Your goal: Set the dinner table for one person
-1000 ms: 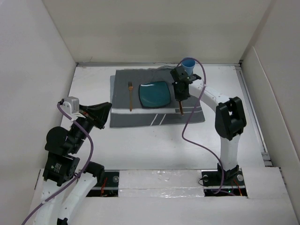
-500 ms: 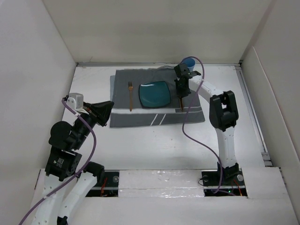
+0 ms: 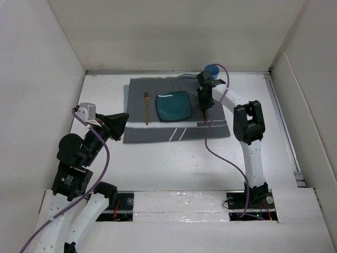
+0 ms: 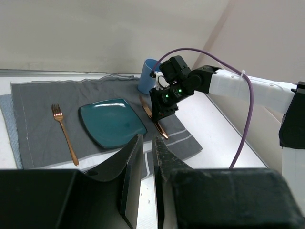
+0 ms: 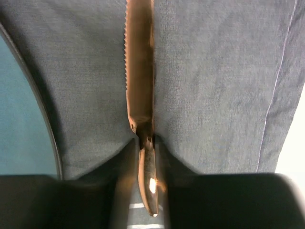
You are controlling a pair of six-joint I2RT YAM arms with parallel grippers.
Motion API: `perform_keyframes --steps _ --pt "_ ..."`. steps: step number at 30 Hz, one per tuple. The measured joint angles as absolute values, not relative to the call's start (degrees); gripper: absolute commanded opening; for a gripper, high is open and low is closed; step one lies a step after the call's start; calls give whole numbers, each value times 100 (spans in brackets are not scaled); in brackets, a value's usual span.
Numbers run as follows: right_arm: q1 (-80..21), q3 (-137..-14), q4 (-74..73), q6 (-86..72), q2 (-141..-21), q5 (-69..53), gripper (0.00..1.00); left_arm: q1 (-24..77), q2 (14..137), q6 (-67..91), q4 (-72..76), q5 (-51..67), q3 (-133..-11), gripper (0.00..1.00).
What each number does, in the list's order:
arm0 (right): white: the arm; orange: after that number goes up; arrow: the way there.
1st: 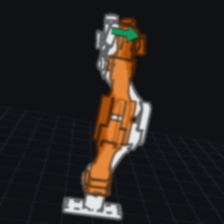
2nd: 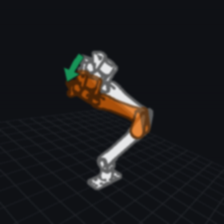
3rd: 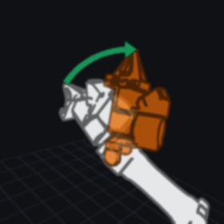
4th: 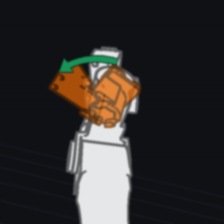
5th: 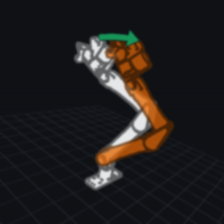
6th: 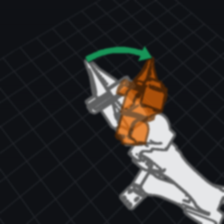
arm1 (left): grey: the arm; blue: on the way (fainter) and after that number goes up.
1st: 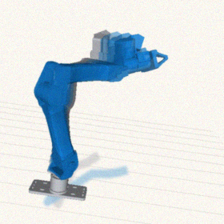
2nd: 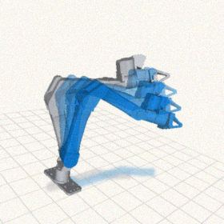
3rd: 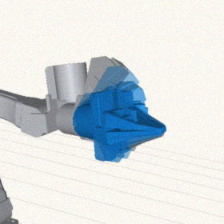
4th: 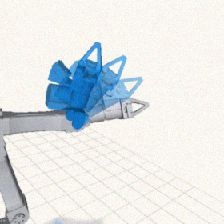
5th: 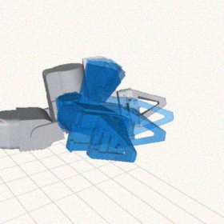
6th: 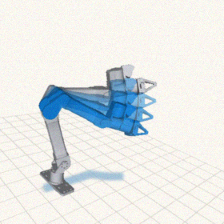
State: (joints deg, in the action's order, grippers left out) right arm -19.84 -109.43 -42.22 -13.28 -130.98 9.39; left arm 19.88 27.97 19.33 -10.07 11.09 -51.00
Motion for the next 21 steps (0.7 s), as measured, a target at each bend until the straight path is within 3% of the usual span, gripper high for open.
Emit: perform_keyframes --steps 2,10,16,21 --pt "-1984 -10940 -4174 -1323 -13096 913 45 1988 2797 1933 -1007 1107 -5100 12" --pt "-2029 -9896 -3758 -1330 -12040 790 62 1988 2797 1931 -974 1061 -5015 24" --pt "-2309 -8888 -3328 -1356 -10348 784 71 1988 2797 1909 -958 1035 -4939 39" --pt "-3170 -7854 -2762 -1323 -8025 899 82 1988 2805 1887 -915 1081 -4910 52"
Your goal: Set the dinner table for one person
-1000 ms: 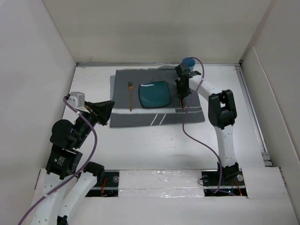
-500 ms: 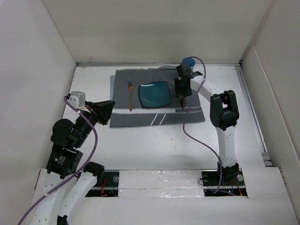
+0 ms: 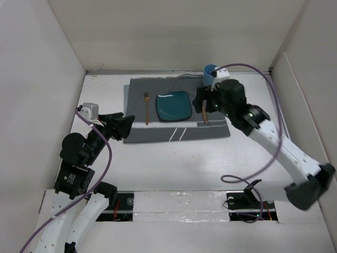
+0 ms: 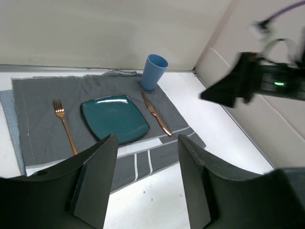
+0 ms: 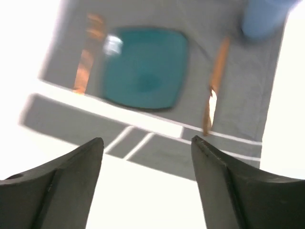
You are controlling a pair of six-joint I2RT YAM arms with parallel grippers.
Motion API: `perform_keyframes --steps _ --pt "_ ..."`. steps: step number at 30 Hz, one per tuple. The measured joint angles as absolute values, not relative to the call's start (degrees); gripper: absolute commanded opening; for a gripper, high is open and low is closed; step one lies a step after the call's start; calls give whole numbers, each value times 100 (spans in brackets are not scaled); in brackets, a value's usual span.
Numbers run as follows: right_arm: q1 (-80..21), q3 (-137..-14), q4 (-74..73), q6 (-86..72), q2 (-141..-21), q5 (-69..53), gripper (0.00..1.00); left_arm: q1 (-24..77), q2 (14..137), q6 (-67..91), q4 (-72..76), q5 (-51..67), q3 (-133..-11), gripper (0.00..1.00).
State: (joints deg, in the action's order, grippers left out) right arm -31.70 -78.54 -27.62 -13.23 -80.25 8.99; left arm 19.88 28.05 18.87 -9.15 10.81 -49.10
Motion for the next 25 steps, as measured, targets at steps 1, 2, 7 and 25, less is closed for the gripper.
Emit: perform_keyframes --steps 1,2,7,25 --pt "-3358 -7660 -2648 -1295 -7561 932 86 1988 2810 1887 -904 1098 -4908 55" --pt "-3522 -7459 -2488 -1267 -7074 945 91 1988 2812 1885 -888 1116 -4908 59" --pt "-3966 -6173 -1557 -1208 -4565 1109 100 1988 2753 1887 -834 1070 -4862 66" --pt "-4058 -4219 -1411 -1573 -1588 3376 100 1988 1933 2224 -816 204 -4469 72"
